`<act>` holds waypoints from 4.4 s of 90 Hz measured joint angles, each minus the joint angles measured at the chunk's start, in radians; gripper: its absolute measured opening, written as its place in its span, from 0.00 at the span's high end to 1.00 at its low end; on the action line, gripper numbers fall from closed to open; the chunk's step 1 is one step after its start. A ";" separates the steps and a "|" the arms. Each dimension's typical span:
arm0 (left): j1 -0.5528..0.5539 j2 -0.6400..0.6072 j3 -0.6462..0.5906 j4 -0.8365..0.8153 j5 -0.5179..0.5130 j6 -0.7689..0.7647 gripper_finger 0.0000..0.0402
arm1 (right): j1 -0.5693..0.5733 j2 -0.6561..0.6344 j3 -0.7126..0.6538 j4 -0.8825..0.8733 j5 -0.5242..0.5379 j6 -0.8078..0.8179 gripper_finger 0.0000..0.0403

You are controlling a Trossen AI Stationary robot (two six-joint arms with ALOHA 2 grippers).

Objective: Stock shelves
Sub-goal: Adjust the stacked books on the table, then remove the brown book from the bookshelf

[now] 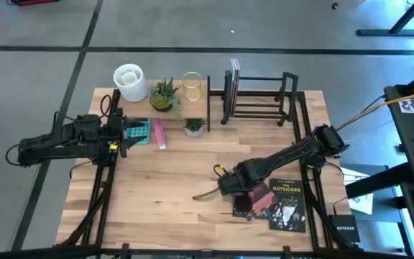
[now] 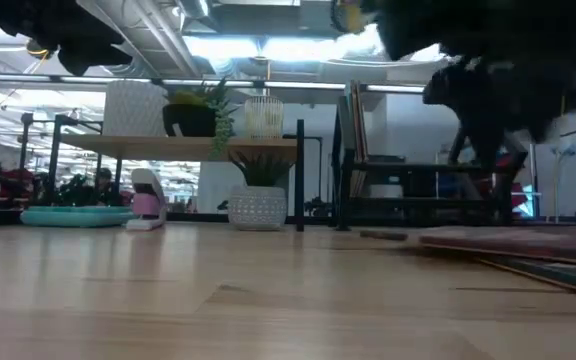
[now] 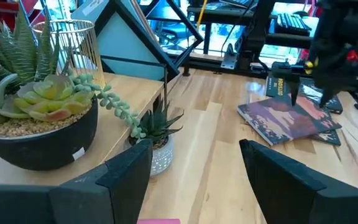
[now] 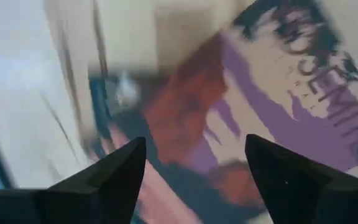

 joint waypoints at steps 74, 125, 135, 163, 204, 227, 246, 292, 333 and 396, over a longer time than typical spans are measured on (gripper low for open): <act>0.000 0.000 0.000 0.001 0.000 -0.001 0.41 | 0.084 -0.001 -0.224 0.248 -0.021 1.058 0.36; 0.000 0.000 0.000 0.003 0.000 -0.001 0.41 | 0.108 -0.005 -0.109 0.429 0.150 0.839 0.36; 0.000 0.000 0.000 0.003 0.000 -0.001 0.41 | 0.102 0.015 -0.115 0.584 0.140 0.755 0.36; 0.000 0.000 0.000 0.003 0.000 -0.002 0.41 | 0.041 0.144 -0.114 0.600 0.116 0.785 0.36; 0.000 0.000 0.000 0.003 0.000 -0.004 0.41 | 0.009 0.062 -0.118 0.300 0.471 1.000 0.36; 0.000 0.000 0.000 0.004 0.000 -0.004 0.41 | 0.005 0.093 -0.116 0.555 0.265 0.818 0.36; 0.000 0.000 0.000 0.003 0.002 -0.007 0.41 | -0.015 0.139 -0.111 0.483 0.126 0.971 0.36; 0.000 0.000 -0.001 0.003 0.003 -0.008 0.41 | 0.152 0.096 -0.090 0.505 -0.002 1.194 0.36; 0.000 0.046 -0.002 0.004 -0.005 -0.008 0.41 | 0.093 0.023 -0.088 0.534 0.541 0.731 0.36; 0.000 0.111 -0.002 0.004 -0.008 -0.005 0.41 | -0.552 -0.453 -0.168 0.382 0.731 0.481 0.36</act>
